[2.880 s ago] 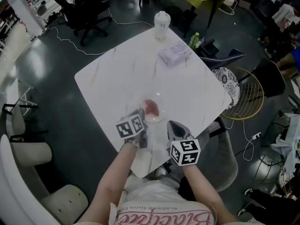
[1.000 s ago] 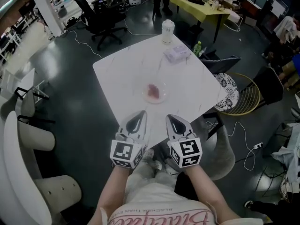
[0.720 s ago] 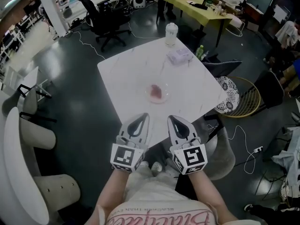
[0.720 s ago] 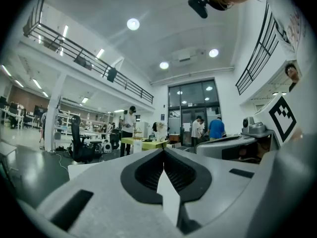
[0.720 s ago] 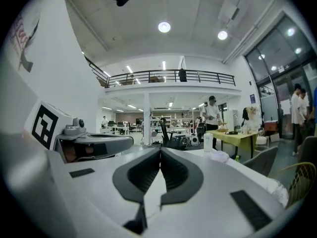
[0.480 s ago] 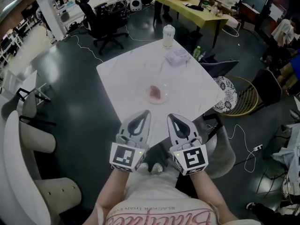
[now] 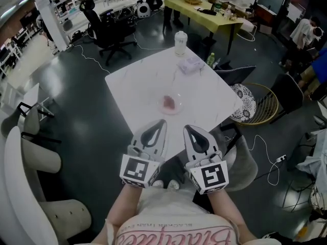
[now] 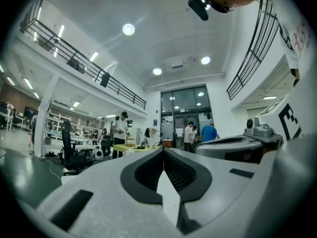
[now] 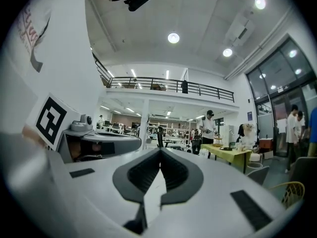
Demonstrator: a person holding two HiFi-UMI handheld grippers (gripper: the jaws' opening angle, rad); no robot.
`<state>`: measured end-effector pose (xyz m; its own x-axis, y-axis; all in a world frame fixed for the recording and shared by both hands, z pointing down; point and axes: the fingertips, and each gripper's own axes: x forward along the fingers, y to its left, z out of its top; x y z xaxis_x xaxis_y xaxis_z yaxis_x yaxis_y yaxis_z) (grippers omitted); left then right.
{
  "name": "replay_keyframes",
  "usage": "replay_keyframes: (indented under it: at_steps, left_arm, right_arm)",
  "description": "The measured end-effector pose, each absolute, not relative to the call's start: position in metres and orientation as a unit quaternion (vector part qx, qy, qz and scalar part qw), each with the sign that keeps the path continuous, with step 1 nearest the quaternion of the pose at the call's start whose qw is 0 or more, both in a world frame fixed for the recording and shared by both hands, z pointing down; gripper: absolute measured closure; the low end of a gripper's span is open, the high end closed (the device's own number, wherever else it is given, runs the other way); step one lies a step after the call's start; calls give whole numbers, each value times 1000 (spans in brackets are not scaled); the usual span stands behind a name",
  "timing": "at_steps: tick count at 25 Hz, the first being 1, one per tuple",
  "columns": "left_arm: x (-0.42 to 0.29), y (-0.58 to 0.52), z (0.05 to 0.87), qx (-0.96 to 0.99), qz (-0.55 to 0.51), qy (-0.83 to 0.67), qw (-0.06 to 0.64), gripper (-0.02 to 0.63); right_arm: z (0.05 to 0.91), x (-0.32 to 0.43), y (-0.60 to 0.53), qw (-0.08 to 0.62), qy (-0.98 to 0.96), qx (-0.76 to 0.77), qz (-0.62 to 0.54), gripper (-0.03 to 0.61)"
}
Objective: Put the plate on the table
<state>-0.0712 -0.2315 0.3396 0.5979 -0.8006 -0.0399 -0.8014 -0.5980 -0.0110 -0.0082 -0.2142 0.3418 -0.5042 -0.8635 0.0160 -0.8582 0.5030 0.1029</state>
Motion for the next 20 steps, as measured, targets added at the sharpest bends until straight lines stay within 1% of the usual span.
replay_keyframes:
  at_steps: [20]
  left_arm:
    - [-77, -220, 334, -900, 10, 436, 25, 607]
  right_arm:
    - [334, -26, -198, 22, -862, 505, -49, 575]
